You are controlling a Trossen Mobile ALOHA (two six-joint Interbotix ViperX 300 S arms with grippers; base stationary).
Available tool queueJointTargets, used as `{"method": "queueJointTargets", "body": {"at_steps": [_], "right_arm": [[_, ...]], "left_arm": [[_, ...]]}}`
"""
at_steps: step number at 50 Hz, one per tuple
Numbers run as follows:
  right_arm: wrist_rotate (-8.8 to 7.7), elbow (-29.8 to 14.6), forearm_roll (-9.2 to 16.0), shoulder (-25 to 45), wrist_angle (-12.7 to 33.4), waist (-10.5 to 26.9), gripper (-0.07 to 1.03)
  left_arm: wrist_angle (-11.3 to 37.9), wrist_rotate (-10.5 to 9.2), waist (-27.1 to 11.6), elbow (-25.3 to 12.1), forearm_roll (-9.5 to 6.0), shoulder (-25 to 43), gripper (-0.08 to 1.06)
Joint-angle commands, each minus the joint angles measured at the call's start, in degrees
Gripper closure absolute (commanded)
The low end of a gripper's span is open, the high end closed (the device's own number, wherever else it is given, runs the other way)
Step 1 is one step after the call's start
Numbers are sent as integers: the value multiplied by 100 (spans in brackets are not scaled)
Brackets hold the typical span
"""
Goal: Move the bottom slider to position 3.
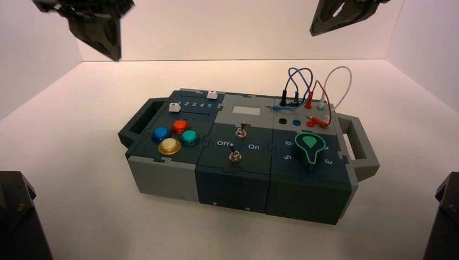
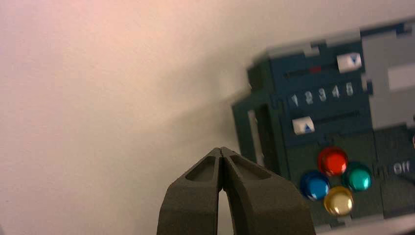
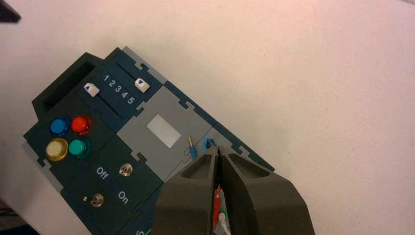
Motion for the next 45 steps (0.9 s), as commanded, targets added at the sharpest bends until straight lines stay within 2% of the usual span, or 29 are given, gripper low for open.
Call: {"method": "queueJointTargets", "body": {"at_steps": [1,13,35,45], "right_arm": [[0,-176,167,114,-26,123,98],[-9,-229,185,281,-18,527,98],[-18,-264,185,343,-18,571,98],[-18,-281,185,325,-18,571,98]], "left_arm": [[290,26,-299,-299,-9,439,101],[334,18,-694,-431,-18,914,101],[185,9,-932,-501,-53,1327,101],[-62,0,-949,-519,-88,1345,101]]}}
